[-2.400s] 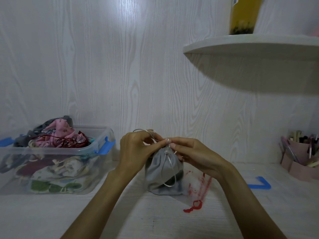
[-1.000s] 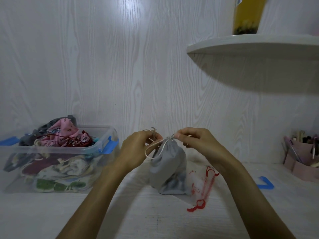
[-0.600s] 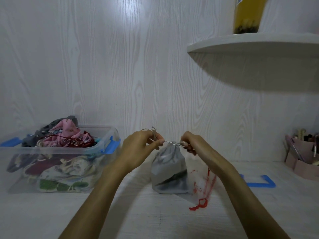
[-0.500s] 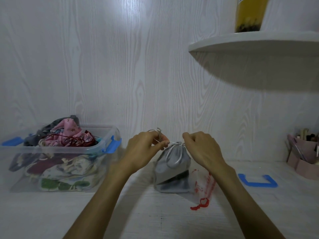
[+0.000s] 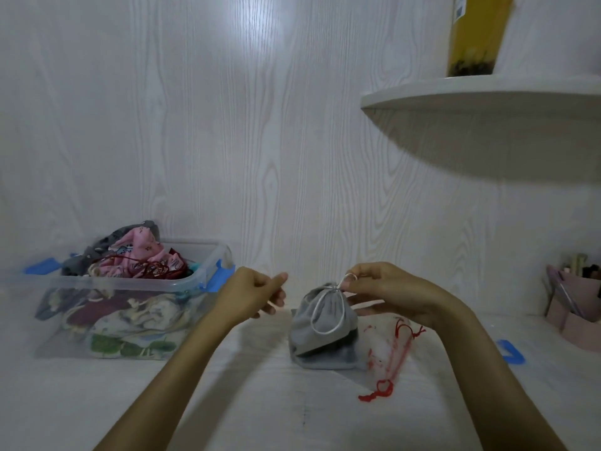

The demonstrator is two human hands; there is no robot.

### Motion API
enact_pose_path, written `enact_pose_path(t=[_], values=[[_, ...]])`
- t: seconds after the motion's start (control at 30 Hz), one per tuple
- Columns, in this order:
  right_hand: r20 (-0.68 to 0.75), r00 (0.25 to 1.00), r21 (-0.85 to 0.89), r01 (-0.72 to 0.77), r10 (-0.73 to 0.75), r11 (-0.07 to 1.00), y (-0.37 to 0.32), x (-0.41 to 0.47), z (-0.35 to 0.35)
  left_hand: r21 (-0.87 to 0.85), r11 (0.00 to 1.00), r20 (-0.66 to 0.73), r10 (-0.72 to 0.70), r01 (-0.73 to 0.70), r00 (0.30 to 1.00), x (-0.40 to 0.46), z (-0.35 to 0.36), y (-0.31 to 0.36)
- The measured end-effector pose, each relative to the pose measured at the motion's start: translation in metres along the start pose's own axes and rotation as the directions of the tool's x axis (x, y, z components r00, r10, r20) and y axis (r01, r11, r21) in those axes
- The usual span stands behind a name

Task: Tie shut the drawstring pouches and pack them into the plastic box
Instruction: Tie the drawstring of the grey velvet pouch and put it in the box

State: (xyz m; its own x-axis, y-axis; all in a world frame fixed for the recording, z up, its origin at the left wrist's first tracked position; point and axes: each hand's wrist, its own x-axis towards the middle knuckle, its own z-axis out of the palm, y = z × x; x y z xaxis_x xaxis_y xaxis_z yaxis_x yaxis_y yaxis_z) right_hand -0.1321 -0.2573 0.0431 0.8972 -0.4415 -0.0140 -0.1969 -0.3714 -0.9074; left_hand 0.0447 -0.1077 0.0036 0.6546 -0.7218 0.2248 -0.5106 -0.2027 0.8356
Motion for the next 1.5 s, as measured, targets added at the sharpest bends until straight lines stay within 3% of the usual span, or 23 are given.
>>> enact_pose_path(t=[0.07,0.17,0.23,0.33,0.4,0.47,0.57,0.7,0.83,0.97,1.1,1.17,1.23,1.3,1.33,1.4,1.47,1.5], values=[[-0.010,1.000,-0.007,0.012,-0.012,1.000,-0.008,0.000,0.005,-0.021,0.992,-0.007,0.121,-0.121,0.993,-0.005,-0.009,0.000],[0.003,0.999,0.040,0.035,-0.035,0.999,-0.021,0.000,0.016,0.071,0.975,0.252,0.185,-0.208,0.950,-0.010,-0.017,0.012],[0.031,0.998,0.025,0.052,-0.053,0.998,-0.028,-0.001,0.024,0.072,0.971,0.323,0.194,-0.229,0.926,-0.011,-0.016,0.023],[-0.041,0.997,0.042,0.068,-0.066,0.997,-0.029,-0.004,0.027,-0.017,0.974,0.228,0.223,-0.225,0.948,-0.014,-0.021,0.038],[-0.108,0.994,-0.061,0.002,-0.008,0.998,-0.025,-0.007,0.022,-0.067,0.970,0.165,0.240,-0.232,0.957,-0.016,-0.030,0.047],[-0.020,0.996,-0.251,-0.093,0.091,0.963,-0.022,-0.010,0.022,-0.170,0.954,0.135,0.269,-0.246,0.954,-0.019,-0.042,0.057],[0.127,0.973,-0.288,-0.151,0.194,0.946,-0.017,-0.009,0.031,-0.310,0.918,0.089,0.286,-0.247,0.954,-0.025,-0.061,0.074],[0.165,0.967,-0.063,-0.186,0.194,0.981,-0.023,-0.001,0.046,-0.320,0.917,0.020,0.256,-0.237,0.966,-0.032,-0.093,0.088],[0.041,0.996,0.184,-0.081,0.074,0.980,-0.056,0.009,0.060,-0.331,0.914,-0.115,0.209,-0.235,0.971,-0.036,-0.134,0.091],[-0.090,0.995,0.478,0.088,-0.051,0.874,-0.099,0.033,0.077,-0.363,0.879,-0.277,0.216,-0.310,0.936,-0.034,-0.179,0.096],[-0.211,0.972,0.591,0.211,-0.103,0.779,-0.127,0.061,0.115,-0.422,0.851,-0.373,0.151,-0.313,0.915,-0.025,-0.203,0.089],[-0.223,0.966,0.551,0.238,-0.133,0.800,-0.124,0.077,0.140,-0.389,0.886,-0.396,0.087,-0.252,0.914,-0.017,-0.202,0.071],[-0.143,0.972,0.373,0.226,-0.185,0.900,-0.113,0.089,0.165,-0.214,0.961,-0.453,0.060,-0.174,0.890,-0.008,-0.194,0.040],[-0.006,0.966,-0.044,0.256,-0.257,0.966,-0.095,0.096,0.181,0.127,0.989,-0.451,0.123,-0.073,0.884,-0.003,-0.184,0.001],[0.026,0.959,-0.262,0.278,-0.281,0.924,-0.087,0.099,0.186,0.274,0.961,-0.376,0.136,-0.030,0.916,-0.004,-0.177,-0.016],[-0.127,0.938,-0.495,0.222,-0.322,0.840,-0.077,0.099,0.188,0.391,0.920,-0.190,0.101,-0.019,0.977,-0.004,-0.167,-0.043],[-0.411,0.840,-0.455,0.147,-0.354,0.878,-0.077,0.094,0.187,0.392,0.918,-0.086,0.099,-0.058,0.991,-0.004,-0.162,-0.059],[-0.511,0.766,-0.411,0.180,-0.389,0.894,-0.079,0.093,0.185,0.417,0.906,-0.053,0.105,-0.074,0.993,-0.003,-0.163,-0.062]])
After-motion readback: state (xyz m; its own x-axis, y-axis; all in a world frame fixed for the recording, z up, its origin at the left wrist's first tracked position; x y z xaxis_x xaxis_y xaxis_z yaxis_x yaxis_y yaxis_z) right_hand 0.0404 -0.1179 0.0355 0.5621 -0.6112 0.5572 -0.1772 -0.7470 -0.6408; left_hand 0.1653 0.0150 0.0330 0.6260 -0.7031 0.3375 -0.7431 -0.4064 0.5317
